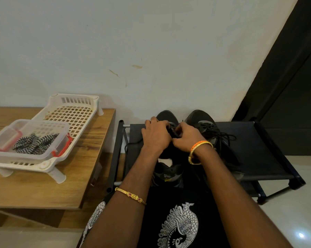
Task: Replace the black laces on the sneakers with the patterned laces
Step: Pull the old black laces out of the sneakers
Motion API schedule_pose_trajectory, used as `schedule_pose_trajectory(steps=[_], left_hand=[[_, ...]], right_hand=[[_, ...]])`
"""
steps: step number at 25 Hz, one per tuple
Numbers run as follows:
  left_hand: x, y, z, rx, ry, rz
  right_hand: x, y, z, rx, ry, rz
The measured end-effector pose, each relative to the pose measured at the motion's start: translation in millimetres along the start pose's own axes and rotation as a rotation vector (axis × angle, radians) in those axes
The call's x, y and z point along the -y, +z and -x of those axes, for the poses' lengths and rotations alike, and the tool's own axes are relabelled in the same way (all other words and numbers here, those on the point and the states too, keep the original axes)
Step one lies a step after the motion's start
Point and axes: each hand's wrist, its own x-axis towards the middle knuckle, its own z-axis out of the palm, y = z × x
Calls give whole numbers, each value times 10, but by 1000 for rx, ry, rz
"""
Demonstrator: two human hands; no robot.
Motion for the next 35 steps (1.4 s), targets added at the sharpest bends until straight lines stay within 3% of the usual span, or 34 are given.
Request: schedule_pose_trajectory(steps=[5, 12, 15, 19, 23, 25, 26, 30, 35], left_hand=[[24, -23, -57, 191, -60, 134], [89, -59, -90, 301, -210, 454], [227, 139, -269, 277, -337, 675], [112, -98, -141, 284, -433, 1042], [181, -179, -138, 126, -653, 1454], [171, -171, -119, 74, -602, 1346], [158, -145, -118, 32, -496, 1194], [125, 10, -140, -50, 23, 373], [-34, 82, -136, -146, 42, -6]], right_hand=[[-2, 141, -115, -184, 112, 82], [10, 127, -146, -219, 177, 8], [-10, 140, -159, -212, 186, -6], [-15, 148, -155, -232, 204, -26], [-30, 140, -156, -227, 212, -35], [-48, 126, -167, -207, 209, -40], [-55, 112, -178, -198, 208, -43], [-73, 82, -223, -180, 186, -33], [-78, 73, -235, -156, 161, -34]])
